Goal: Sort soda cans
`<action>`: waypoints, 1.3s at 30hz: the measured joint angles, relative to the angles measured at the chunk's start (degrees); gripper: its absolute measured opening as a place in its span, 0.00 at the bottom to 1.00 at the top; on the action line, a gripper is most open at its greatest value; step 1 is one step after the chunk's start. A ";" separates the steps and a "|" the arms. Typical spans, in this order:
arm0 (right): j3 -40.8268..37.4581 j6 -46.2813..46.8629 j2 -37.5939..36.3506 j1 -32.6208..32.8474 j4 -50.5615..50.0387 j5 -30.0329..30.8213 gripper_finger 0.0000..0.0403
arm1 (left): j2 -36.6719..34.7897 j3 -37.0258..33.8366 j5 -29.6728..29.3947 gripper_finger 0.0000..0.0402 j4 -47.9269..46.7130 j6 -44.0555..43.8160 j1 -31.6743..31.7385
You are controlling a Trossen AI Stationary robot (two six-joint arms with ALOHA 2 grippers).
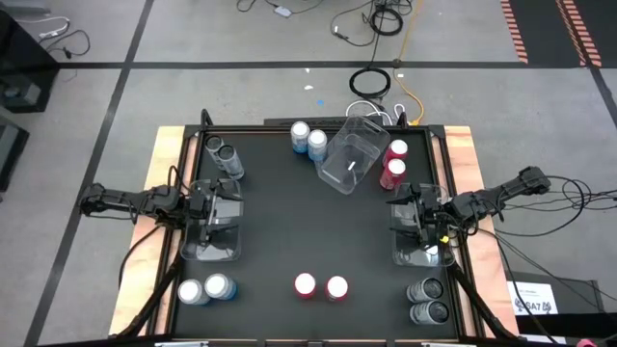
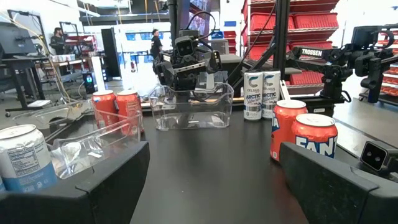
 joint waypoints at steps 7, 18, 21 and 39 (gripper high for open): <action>0.00 0.01 -0.01 -0.02 0.00 0.00 0.98 | -0.01 0.01 0.00 0.91 0.00 0.00 0.01; 0.00 0.02 -0.02 -0.02 0.00 0.00 0.98 | -0.02 0.00 0.00 0.91 0.00 0.00 0.01; 0.00 0.00 -0.02 -0.02 0.00 0.00 0.98 | -0.01 0.00 0.00 0.91 0.00 -0.04 0.02; 0.00 0.00 0.00 -0.02 0.00 0.00 0.98 | 0.00 1.42 0.15 0.91 0.68 -31.24 0.02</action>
